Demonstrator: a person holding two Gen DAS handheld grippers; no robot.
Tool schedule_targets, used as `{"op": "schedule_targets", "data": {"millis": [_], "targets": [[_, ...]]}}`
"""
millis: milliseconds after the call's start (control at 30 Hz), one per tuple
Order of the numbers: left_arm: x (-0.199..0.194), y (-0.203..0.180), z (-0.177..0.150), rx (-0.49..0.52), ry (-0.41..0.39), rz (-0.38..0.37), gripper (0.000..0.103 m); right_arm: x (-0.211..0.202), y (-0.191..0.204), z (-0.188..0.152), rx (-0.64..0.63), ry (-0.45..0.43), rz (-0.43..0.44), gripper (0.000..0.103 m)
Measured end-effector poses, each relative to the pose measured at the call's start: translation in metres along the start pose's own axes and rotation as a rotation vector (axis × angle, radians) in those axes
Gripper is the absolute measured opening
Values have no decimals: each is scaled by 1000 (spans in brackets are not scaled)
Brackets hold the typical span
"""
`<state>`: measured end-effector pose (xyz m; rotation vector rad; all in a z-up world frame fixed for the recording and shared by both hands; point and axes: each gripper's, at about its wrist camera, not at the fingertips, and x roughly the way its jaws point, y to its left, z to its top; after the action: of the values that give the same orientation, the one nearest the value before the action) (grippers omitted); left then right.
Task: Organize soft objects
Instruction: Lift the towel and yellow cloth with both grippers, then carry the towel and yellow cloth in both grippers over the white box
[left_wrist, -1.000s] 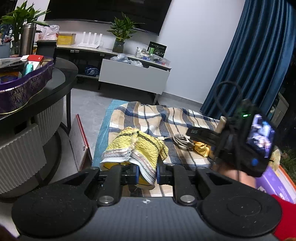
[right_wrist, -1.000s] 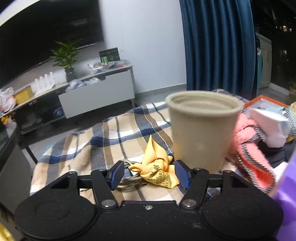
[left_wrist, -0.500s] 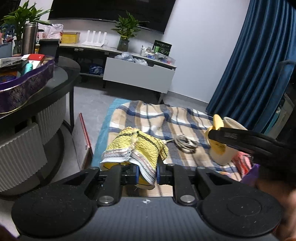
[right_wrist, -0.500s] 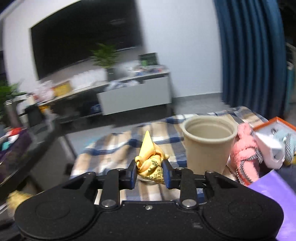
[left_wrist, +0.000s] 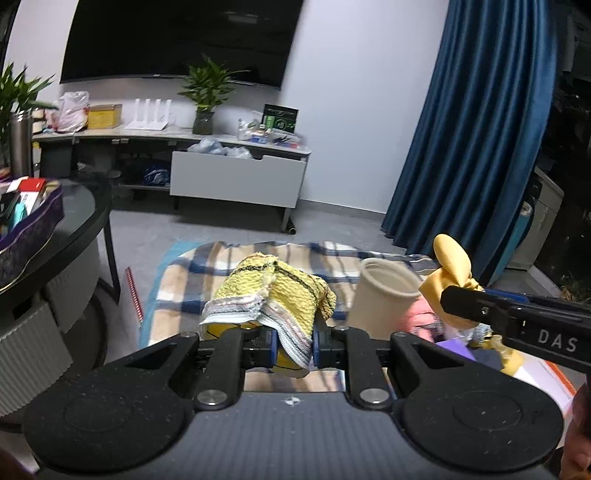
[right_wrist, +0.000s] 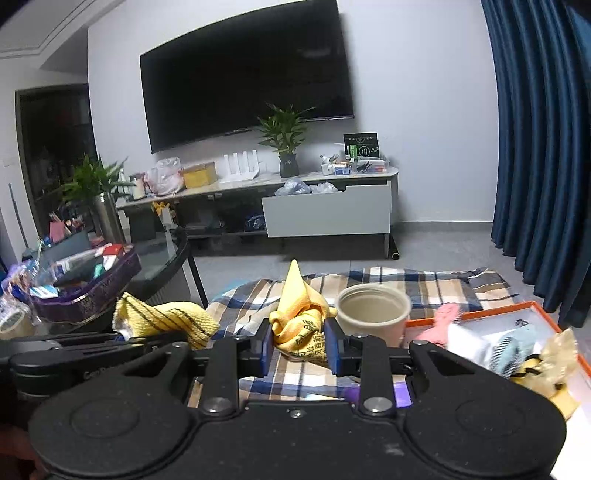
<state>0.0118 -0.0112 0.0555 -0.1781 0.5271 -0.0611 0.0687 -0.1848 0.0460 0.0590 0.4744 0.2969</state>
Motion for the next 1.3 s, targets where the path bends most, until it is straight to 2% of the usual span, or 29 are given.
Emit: {"op": "schedule_targets", "data": {"millis": [300,500,967,1300], "targets": [[2,-44,3,43,14,-23,18,-33,-33,4,-24,-39,-13,36],[7,-59,5,49,23,-21,19,-43,-51,3,-13,-43,-24,36],[11,-72,8,37,44,-4,19,-52,-59,5,-20,-48,-23,36],[13,-79,7,39,54,-34,19,-57,-62,5,-21,-55,-37,36]]}}
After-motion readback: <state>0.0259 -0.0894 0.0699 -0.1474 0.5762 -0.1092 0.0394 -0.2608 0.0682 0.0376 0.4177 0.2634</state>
